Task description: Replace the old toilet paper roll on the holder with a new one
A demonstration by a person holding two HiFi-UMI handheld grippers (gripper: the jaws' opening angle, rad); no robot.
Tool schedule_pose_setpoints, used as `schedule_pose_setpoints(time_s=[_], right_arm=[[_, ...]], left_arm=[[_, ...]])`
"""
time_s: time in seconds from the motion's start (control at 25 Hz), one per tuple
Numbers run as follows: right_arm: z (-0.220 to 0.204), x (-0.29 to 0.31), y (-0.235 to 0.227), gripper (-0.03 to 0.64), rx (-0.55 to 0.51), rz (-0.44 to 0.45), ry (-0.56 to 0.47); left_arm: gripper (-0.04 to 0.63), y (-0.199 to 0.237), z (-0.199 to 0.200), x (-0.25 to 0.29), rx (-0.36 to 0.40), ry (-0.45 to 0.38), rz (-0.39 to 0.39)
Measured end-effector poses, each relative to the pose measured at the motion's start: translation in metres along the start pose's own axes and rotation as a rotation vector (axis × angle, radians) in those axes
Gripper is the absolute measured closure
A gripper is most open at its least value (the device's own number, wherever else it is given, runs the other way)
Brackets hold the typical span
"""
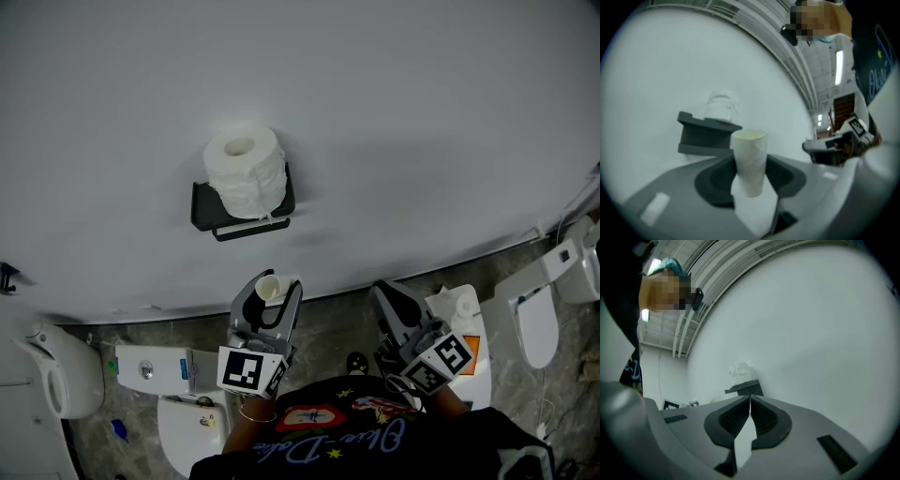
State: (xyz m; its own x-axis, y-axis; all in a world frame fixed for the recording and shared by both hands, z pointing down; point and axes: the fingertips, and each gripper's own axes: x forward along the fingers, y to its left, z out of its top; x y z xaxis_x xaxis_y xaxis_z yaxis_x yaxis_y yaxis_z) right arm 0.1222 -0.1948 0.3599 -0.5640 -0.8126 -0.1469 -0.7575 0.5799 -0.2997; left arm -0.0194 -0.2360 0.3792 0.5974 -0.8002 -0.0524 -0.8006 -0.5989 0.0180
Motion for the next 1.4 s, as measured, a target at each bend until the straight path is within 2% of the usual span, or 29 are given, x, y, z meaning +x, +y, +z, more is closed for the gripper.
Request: schedule_pose_setpoints(time_s=[0.12,0.24,0.4,0.44,0.52,0.68,0.84,0.96,1.16,1.24,1.4], right_arm=[[0.009,0.004,0.008,0.601,0.012,0.062,-0.031],[0.018,0.018,0.02,0.6,-0.119,0.143,-0.012],[0.052,0.05,0.046,0.598,-0.291,0.323,0.016],[0.06,0.059,0.055,0.58,-0.331,0.373,0.029],[0.077,0.077,0.075,0.43,-0.427,0.485,0.052],[0.098,0.113,0.107,0.426,-0.673,0.658,0.195],[0.119,0.162,0.119,0.426,-0.857,0.715,0.312],[0.118,0.194,0.115,0.426,-0.974,0.768,0.398],[0.086,0.212,0.11,0.425,-1.037,0.858,0.613],[0.078,0.217,0.107,0.419,-1.049,0.867,0.683],[0.064,0.224,0.101,0.417,-1.139,0.863,0.836]], left_arm=[[0.414,0.001,0.001,-0.004,0.023,-0.001,0.005],[0.413,0.003,0.004,-0.01,0.015,-0.005,0.022],[0.413,0.005,0.003,-0.02,0.025,-0.004,0.032],[0.413,0.005,0.004,-0.023,0.022,-0.004,0.032],[0.413,0.005,0.004,-0.028,0.015,-0.002,0.036],[0.413,0.006,0.009,-0.037,0.004,-0.013,0.055],[0.413,0.015,0.007,-0.052,-0.007,-0.004,0.108],[0.413,0.024,0.007,-0.064,-0.016,-0.011,0.145],[0.413,0.04,0.001,-0.084,-0.026,-0.024,0.194],[0.413,0.047,0.001,-0.089,-0.032,-0.028,0.214],[0.413,0.059,0.004,-0.098,-0.037,-0.036,0.25]])
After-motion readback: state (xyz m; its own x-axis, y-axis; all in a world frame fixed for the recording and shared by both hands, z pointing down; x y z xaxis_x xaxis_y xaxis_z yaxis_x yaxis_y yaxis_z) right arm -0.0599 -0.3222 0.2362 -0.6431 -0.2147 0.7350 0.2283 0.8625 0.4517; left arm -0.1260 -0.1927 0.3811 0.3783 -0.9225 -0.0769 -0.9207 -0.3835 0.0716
